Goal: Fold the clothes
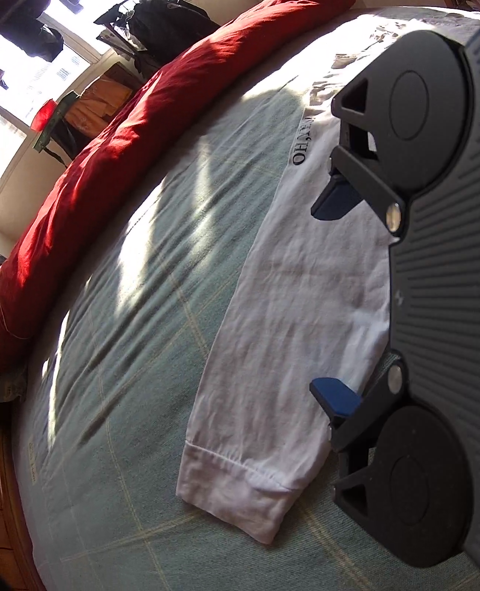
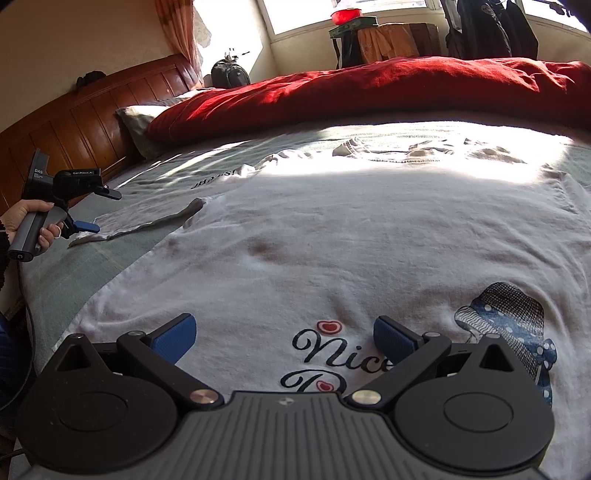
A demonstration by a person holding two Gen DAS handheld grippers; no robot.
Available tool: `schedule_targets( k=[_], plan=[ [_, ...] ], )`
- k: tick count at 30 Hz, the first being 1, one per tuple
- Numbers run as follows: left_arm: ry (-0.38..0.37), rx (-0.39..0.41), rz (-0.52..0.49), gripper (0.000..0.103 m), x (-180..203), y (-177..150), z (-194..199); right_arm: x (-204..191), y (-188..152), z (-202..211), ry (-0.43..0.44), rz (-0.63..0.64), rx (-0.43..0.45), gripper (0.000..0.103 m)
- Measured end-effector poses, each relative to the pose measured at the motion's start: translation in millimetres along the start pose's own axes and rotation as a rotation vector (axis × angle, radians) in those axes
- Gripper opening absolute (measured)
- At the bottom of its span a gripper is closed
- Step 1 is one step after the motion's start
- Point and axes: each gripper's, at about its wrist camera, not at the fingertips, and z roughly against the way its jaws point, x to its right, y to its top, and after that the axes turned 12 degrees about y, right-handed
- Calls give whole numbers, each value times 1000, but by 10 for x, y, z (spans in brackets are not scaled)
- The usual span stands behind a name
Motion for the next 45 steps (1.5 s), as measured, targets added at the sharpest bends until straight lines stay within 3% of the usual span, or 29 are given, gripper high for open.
schedule_targets(
  k=[4, 9, 13, 17, 21, 28, 32, 45],
  plan=[
    [0, 25, 80, 92, -205, 11, 137, 1, 0, 2, 2, 0, 1, 103],
    [7, 89, 86, 92, -238, 194, 279, -3, -3, 1, 1, 0, 2, 103],
    [23, 64, 79, 92, -215, 199, 85, -15, -10, -18, -7, 12, 0, 103],
    [42, 70, 158, 90, -400, 143, -17, -16, -12, -25, -10, 20, -2, 103],
    [58, 75, 147, 90, -271, 193, 83, -13, -12, -25, -10, 22, -3, 103],
    [-125, 33, -133, 91, 879, 130, 92, -22, -25, -37, -15, 29, 0, 103],
    [-137, 26, -267, 91, 1454, -26, -62, -35, -26, -43, -20, 41, -6, 103],
    [-138, 71, -393, 91, 1760, -301, 366, -56, -25, -42, -31, 61, -10, 103]
  ],
)
